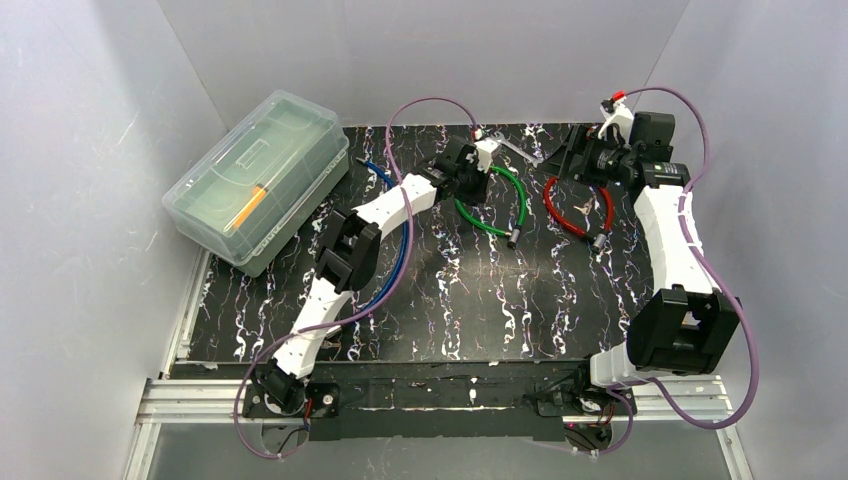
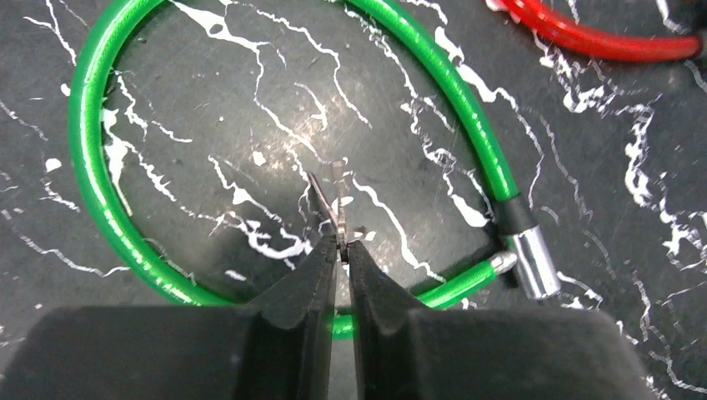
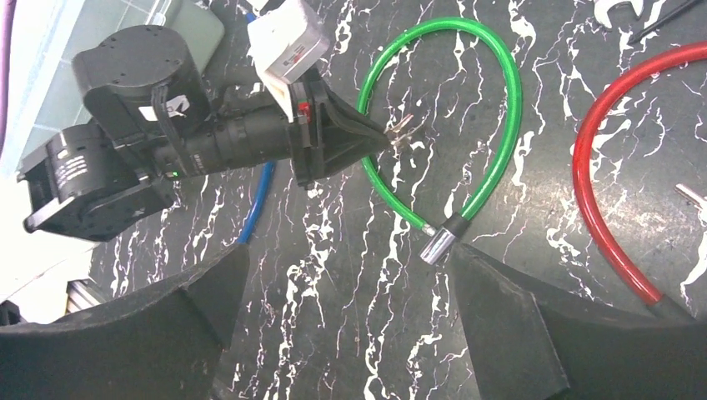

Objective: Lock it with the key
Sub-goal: Place the key at the center of the board, then pick up the lock from the center of the board.

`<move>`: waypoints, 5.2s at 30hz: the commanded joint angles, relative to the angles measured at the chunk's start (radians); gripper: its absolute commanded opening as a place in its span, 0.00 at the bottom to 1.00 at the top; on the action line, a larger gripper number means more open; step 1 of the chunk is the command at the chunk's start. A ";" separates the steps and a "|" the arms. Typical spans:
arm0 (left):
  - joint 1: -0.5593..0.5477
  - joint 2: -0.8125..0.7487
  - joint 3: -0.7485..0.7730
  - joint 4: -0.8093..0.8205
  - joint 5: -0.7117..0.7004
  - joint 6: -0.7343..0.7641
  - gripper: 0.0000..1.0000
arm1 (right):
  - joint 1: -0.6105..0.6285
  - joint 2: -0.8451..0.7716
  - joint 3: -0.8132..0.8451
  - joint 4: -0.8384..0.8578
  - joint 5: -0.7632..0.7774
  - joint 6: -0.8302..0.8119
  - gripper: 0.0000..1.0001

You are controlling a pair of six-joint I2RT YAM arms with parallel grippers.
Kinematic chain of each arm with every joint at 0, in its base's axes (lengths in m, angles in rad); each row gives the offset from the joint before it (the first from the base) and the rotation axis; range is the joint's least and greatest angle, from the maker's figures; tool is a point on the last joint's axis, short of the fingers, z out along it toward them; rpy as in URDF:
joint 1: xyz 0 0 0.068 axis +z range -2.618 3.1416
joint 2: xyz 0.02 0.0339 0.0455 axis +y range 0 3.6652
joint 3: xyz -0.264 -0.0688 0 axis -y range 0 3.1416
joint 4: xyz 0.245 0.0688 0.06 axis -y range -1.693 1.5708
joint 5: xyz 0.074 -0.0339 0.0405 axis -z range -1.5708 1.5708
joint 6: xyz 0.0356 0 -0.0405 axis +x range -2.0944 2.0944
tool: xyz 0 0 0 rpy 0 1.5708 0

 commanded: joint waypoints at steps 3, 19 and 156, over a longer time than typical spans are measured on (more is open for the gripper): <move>0.008 0.008 0.083 0.049 0.057 -0.008 0.40 | -0.005 -0.030 0.011 0.028 -0.011 -0.015 0.98; 0.210 -0.736 -0.552 -0.141 0.087 -0.010 0.72 | 0.097 0.060 -0.015 0.017 0.093 -0.058 0.98; 0.346 -1.242 -0.504 -0.324 0.457 0.009 0.00 | 0.694 0.073 0.388 0.057 0.074 -0.454 0.78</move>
